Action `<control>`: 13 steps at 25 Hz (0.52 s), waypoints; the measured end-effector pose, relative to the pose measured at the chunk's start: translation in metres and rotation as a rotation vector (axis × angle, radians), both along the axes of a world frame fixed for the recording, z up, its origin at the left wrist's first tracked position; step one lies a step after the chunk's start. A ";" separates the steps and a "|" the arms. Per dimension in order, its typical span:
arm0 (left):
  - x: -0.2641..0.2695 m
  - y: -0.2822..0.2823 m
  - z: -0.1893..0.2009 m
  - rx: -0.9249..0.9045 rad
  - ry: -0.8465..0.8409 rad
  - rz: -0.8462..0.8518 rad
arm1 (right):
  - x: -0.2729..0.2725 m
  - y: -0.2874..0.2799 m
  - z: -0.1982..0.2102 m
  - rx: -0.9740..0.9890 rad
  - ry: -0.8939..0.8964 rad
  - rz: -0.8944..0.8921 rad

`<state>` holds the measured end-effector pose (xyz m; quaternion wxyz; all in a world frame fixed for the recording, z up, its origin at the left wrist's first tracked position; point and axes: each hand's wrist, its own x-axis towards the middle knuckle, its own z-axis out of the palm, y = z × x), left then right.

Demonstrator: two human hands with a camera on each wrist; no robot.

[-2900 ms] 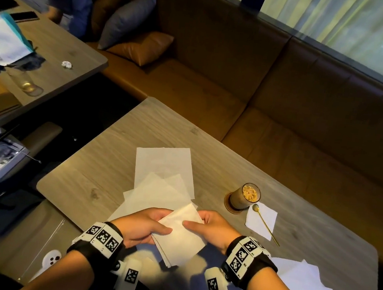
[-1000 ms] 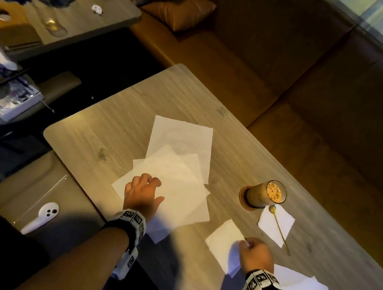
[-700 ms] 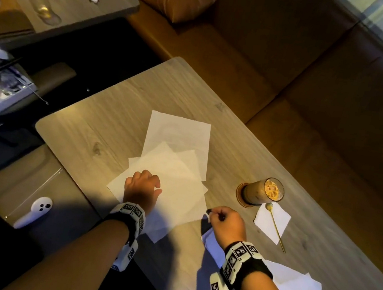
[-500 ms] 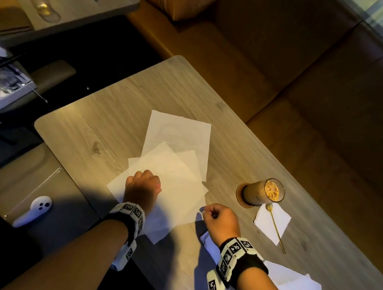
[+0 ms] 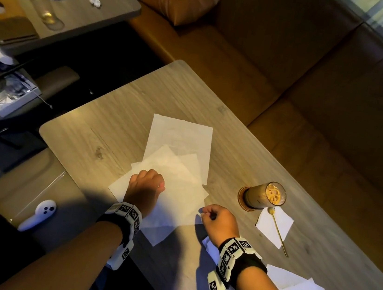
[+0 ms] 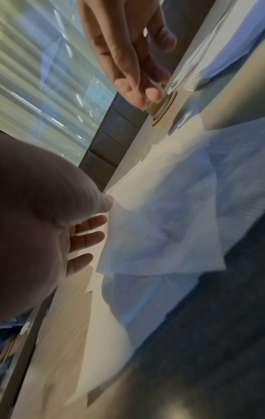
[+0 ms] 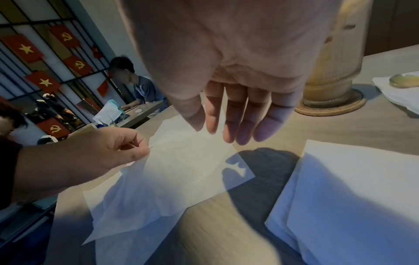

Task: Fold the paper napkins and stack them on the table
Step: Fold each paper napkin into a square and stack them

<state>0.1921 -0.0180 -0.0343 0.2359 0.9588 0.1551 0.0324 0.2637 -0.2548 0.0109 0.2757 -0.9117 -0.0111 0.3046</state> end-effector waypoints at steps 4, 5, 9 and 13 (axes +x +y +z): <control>0.005 0.011 0.020 -0.036 0.040 -0.112 | 0.006 0.013 0.011 0.011 -0.080 0.144; 0.007 0.014 0.028 -0.055 0.057 -0.156 | 0.008 0.018 0.014 0.004 -0.113 0.199; 0.011 0.028 0.064 -0.102 0.060 -0.261 | 0.013 0.041 0.027 0.025 -0.145 0.359; 0.010 0.039 0.106 -0.195 0.026 -0.352 | 0.010 0.058 0.032 0.098 -0.091 0.400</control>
